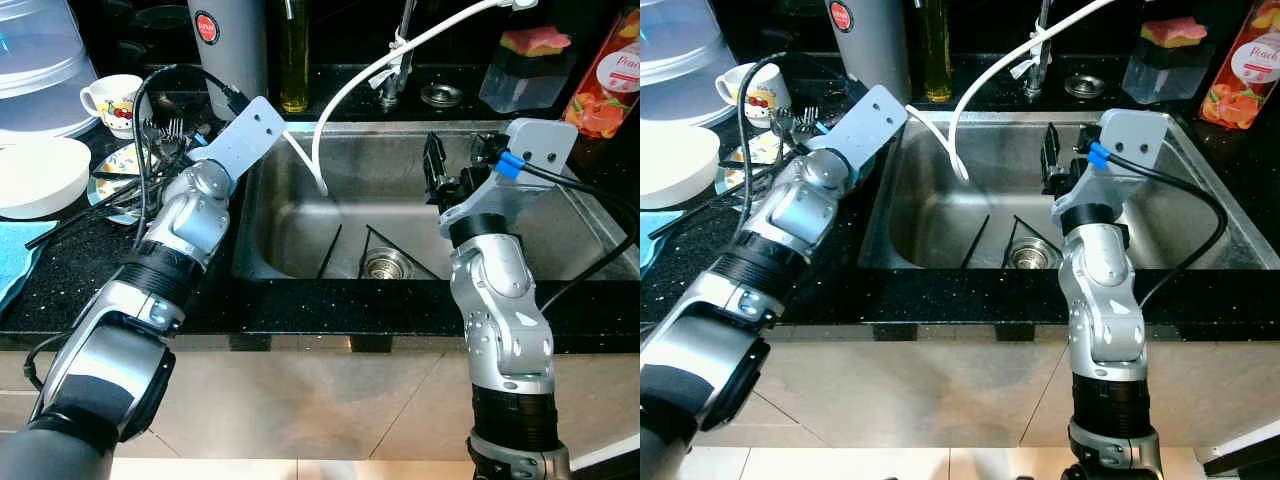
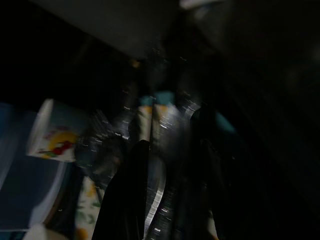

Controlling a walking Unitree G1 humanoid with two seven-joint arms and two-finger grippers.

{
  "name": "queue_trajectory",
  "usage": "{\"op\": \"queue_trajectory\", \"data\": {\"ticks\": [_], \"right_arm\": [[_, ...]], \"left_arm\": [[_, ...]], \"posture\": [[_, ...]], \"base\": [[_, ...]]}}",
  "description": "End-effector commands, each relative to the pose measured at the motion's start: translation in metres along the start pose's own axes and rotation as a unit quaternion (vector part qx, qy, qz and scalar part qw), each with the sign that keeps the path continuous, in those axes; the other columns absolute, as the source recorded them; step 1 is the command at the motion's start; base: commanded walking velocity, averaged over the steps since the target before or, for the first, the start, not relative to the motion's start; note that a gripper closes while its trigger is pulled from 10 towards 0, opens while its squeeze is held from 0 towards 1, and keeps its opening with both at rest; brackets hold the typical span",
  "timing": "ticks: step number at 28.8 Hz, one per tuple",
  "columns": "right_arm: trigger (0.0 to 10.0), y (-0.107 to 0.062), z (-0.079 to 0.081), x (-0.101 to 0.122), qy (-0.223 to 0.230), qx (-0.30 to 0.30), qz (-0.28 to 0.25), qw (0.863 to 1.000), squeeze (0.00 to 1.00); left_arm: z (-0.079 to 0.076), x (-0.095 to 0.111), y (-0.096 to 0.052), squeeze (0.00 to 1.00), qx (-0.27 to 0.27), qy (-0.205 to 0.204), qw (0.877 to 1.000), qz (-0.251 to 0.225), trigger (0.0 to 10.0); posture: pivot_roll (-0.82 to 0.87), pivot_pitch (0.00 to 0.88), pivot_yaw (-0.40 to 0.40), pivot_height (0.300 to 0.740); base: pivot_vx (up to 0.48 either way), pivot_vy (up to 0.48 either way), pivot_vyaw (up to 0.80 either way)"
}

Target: Kitchen organization

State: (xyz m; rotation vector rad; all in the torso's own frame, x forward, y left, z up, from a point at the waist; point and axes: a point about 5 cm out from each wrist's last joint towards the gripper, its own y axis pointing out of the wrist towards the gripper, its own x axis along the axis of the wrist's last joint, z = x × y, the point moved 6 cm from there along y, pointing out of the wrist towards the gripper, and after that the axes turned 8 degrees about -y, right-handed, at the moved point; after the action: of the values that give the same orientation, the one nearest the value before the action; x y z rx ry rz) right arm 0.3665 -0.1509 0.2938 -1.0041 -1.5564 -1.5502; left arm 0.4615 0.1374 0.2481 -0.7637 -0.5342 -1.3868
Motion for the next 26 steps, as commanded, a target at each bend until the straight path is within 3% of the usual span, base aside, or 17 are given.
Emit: {"op": "queue_trajectory", "data": {"ticks": [1, 8, 10, 11, 14, 15, 16, 17, 23, 25, 26], "right_arm": [[10.0, 0.001, 0.005, 0.000, 0.005, 0.008, -0.001, 1.000, 0.00], [10.0, 0.002, 0.005, -0.001, 0.006, 0.009, -0.001, 1.000, 0.00], [10.0, 0.002, 0.005, -0.001, 0.006, 0.009, -0.001, 1.000, 0.00], [10.0, 0.002, 0.005, 0.000, 0.006, 0.008, -0.002, 1.000, 0.00], [10.0, 0.002, 0.005, 0.000, 0.006, 0.007, -0.002, 1.000, 0.00], [10.0, 0.001, 0.004, 0.000, 0.006, 0.006, -0.002, 1.000, 0.00], [10.0, 0.001, 0.004, 0.000, 0.006, 0.006, -0.002, 1.000, 0.00], [10.0, 0.001, 0.004, 0.000, 0.006, 0.005, -0.002, 1.000, 0.00], [10.0, 0.001, 0.004, 0.000, 0.006, 0.005, -0.002, 1.000, 0.00], [10.0, 0.001, 0.004, 0.000, 0.006, 0.005, -0.003, 1.000, 0.00], [10.0, 0.002, 0.004, 0.000, 0.006, 0.006, -0.003, 1.000, 0.00]], "left_arm": [[-0.005, -0.016, 0.000, 0.00, -0.016, 0.019, 0.999, 0.025, 10.0], [-0.013, -0.016, 0.000, 0.00, -0.036, 0.056, 0.998, 0.019, 10.0], [-0.013, -0.016, 0.001, 0.00, -0.035, 0.061, 0.997, 0.019, 9.8], [-0.010, -0.018, 0.002, 0.00, -0.029, 0.072, 0.997, 0.022, 8.9], [-0.007, -0.020, 0.003, 0.00, -0.027, 0.076, 0.996, 0.025, 8.9], [-0.004, -0.022, 0.004, 0.00, -0.023, 0.079, 0.996, 0.029, 6.6], [-0.002, -0.023, 0.004, 0.00, -0.020, 0.082, 0.996, 0.030, 6.6], [0.002, -0.025, 0.005, 0.00, -0.013, 0.086, 0.996, 0.033, 5.3], [0.008, -0.030, 0.006, 0.00, -0.002, 0.091, 0.995, 0.041, 4.5], [0.008, -0.030, 0.007, 0.00, -0.002, 0.091, 0.995, 0.041, 0.2], [0.007, -0.031, 0.007, 0.00, -0.003, 0.091, 0.995, 0.041, 0.0]], "posture": [[0.06, 0.090, 0.032, 0.740], [0.07, 0.090, 0.032, 0.740], [0.07, 0.090, 0.032, 0.740], [0.06, 0.089, 0.036, 0.740], [0.06, 0.089, 0.036, 0.740], [0.06, 0.089, 0.036, 0.740], [0.06, 0.089, 0.036, 0.740], [0.07, 0.088, 0.037, 0.740], [0.06, 0.088, 0.035, 0.740], [0.06, 0.088, 0.035, 0.740], [0.06, 0.088, 0.035, 0.740]], "base": [[0.000, 0.000, 0.00], [0.000, 0.000, 0.00], [0.000, 0.000, 0.00], [0.000, 0.000, 0.00], [0.000, 0.000, 0.00], [0.000, 0.000, 0.00], [0.000, 0.000, 0.00], [0.000, 0.000, 0.00], [0.000, 0.000, 0.00], [0.000, 0.000, 0.00], [0.000, 0.000, 0.00]]}}
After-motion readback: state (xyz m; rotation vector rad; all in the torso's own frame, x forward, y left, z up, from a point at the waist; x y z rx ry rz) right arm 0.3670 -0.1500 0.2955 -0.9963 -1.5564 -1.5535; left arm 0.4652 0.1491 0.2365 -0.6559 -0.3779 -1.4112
